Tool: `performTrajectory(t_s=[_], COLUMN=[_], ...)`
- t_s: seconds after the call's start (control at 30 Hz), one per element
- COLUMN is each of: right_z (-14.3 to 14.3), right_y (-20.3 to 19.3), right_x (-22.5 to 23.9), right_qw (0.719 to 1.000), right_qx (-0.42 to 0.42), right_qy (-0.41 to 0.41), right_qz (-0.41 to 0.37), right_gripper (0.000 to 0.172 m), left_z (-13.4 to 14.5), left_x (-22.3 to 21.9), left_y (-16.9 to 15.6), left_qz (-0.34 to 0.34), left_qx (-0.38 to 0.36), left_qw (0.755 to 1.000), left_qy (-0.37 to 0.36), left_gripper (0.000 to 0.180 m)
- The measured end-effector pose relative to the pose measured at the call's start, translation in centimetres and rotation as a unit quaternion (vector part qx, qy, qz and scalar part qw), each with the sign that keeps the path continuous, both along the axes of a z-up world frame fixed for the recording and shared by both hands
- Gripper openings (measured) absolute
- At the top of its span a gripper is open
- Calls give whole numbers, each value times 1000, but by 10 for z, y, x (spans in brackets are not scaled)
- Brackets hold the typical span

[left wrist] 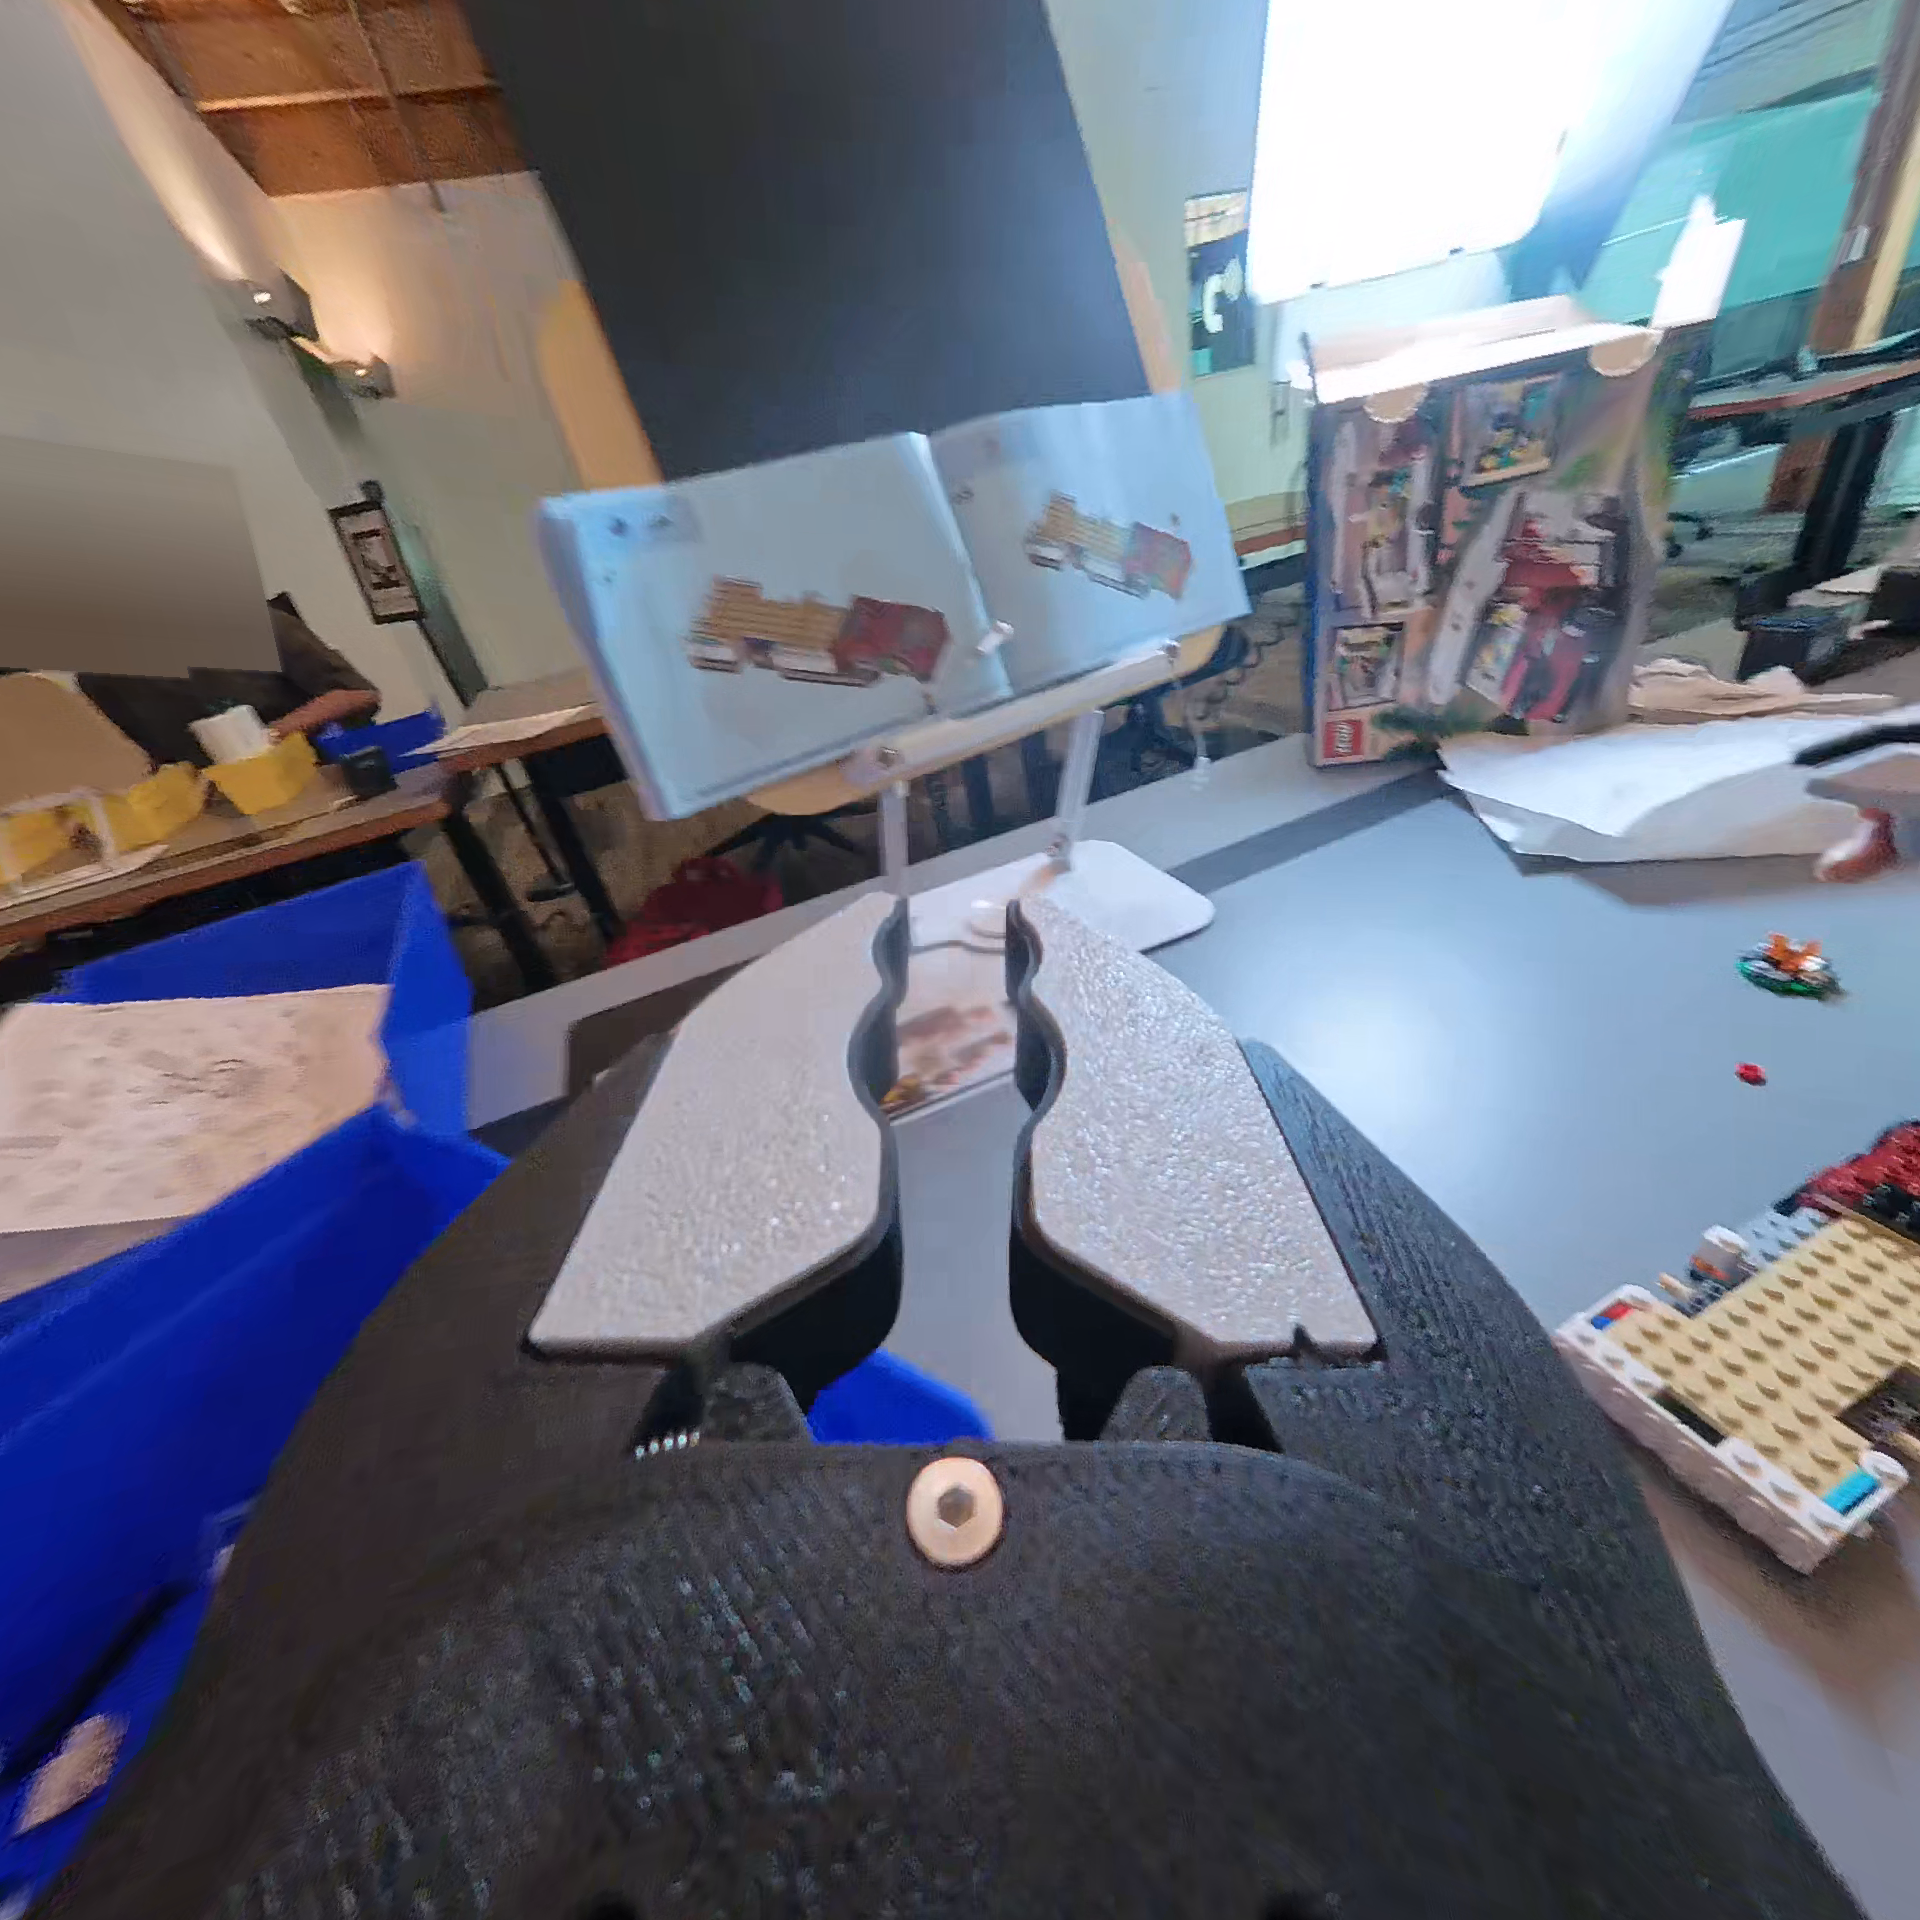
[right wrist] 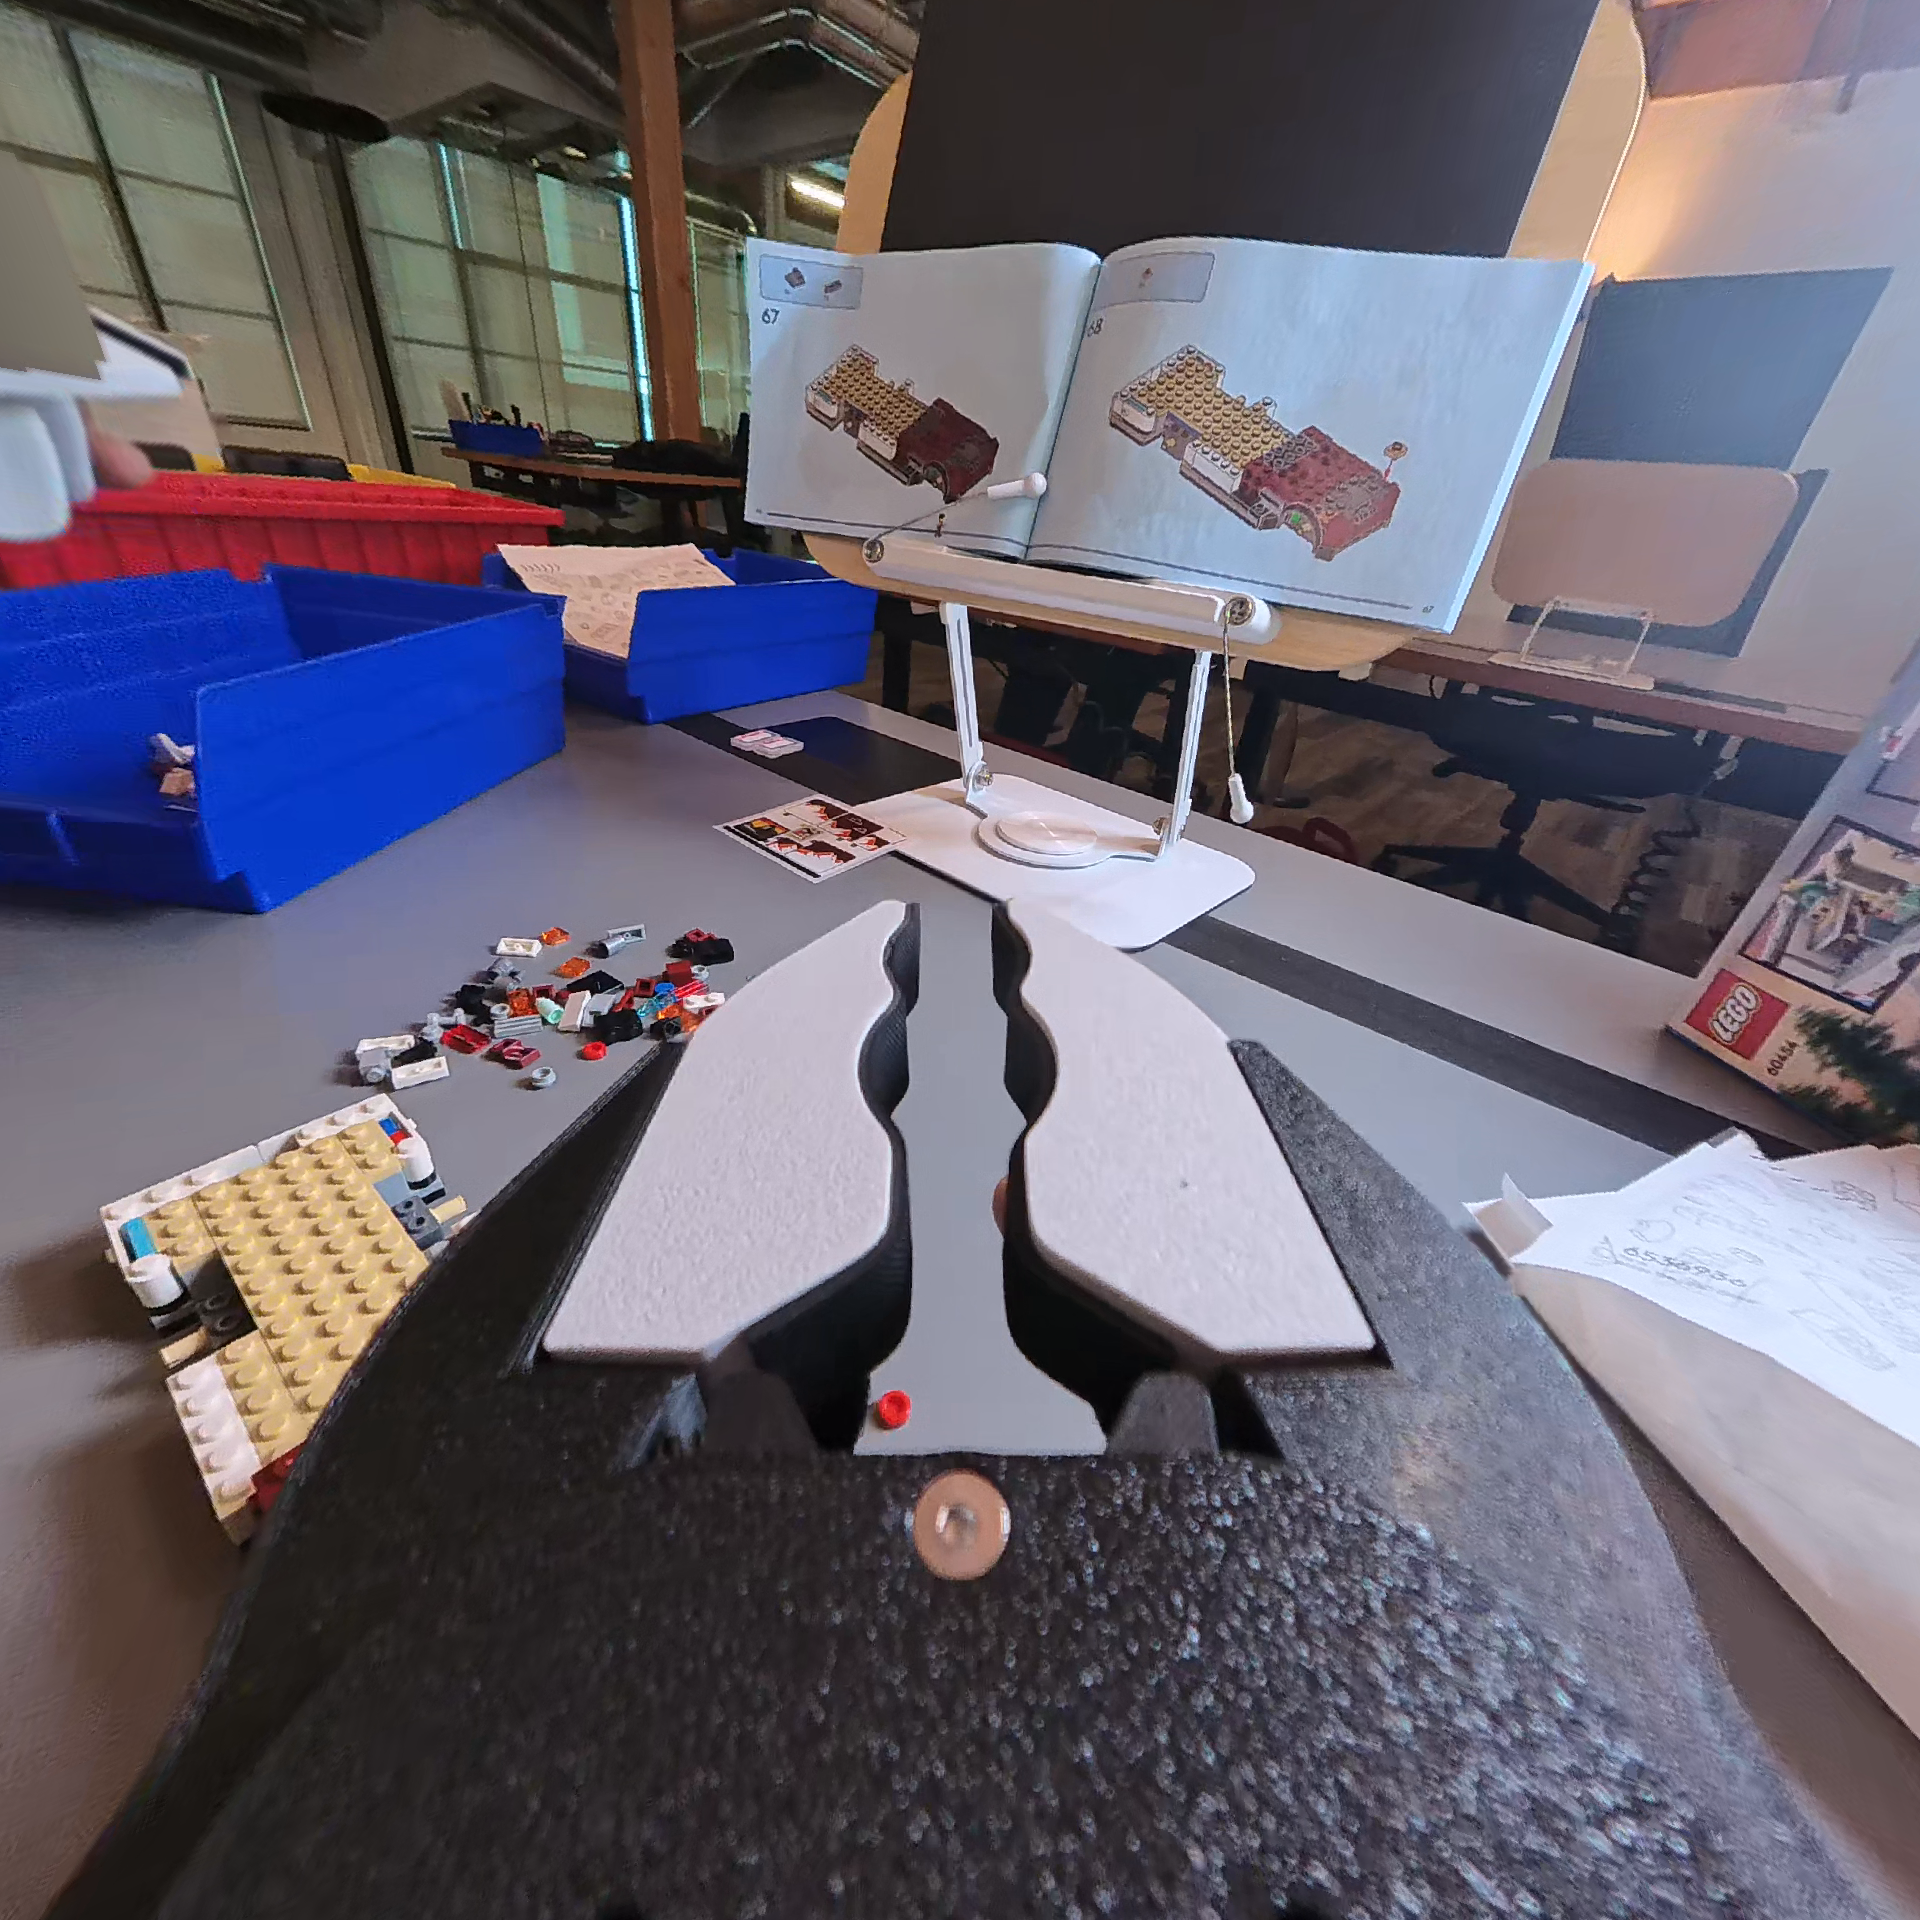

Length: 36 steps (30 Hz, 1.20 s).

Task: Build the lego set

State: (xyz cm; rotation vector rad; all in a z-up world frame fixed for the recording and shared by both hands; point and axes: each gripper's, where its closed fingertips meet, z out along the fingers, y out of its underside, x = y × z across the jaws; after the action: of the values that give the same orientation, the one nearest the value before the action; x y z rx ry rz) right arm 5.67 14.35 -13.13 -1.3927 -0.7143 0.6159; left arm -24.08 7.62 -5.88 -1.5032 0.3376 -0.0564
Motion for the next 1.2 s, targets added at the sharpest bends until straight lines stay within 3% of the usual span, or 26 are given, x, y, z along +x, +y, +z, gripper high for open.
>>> performTrajectory(t_s=[0.1, 0.2, 0.33, 0.47, 0.6, 0.73, 0.83, 0.97, 1.2], right_z=[0, -1, -5, -11, -17, -21, -22, -23, -22], right_y=[0, 0, 2, 5, 9, 10, 11, 12, 10], right_x=[-2, -2, -3, -4, -5, -5, -4, -3, -4], right_qw=[1000, 1000, 1000, 1000, 999, 999, 999, 999, 999], right_qx=[-3, -8, -12, -11, -7, -9, -12, -17, -19], right_qy=[2, 3, -1, -14, -31, -39, -39, -35, -33], right_qz=[5, 7, 6, -4, -17, -22, -23, -22, -15], right_gripper=[13, 13, 13, 13, 13, 13, 13, 13, 12], left_z=[36, 44, -17, -97, -151, -182, -193, -195, -150], left_x=[-65, -130, -182, -181, -173, -172, -174, -179, -175], left_y=[-8, -6, 2, -15, -29, -21, -16, -12, 6], left_qz=[51, 81, 35, -93, -170, -181, -184, -187, -196], left_qx=[-7, -74, -273, -450, -533, -564, -578, -584, -542], left_qw=[999, 993, 955, 871, 781, 735, 722, 715, 776], left_qy=[14, 48, 107, 173, 275, 332, 333, 336, 258], left_gripper=[25, 25, 24, 24, 27, 28, 26, 5, 5])
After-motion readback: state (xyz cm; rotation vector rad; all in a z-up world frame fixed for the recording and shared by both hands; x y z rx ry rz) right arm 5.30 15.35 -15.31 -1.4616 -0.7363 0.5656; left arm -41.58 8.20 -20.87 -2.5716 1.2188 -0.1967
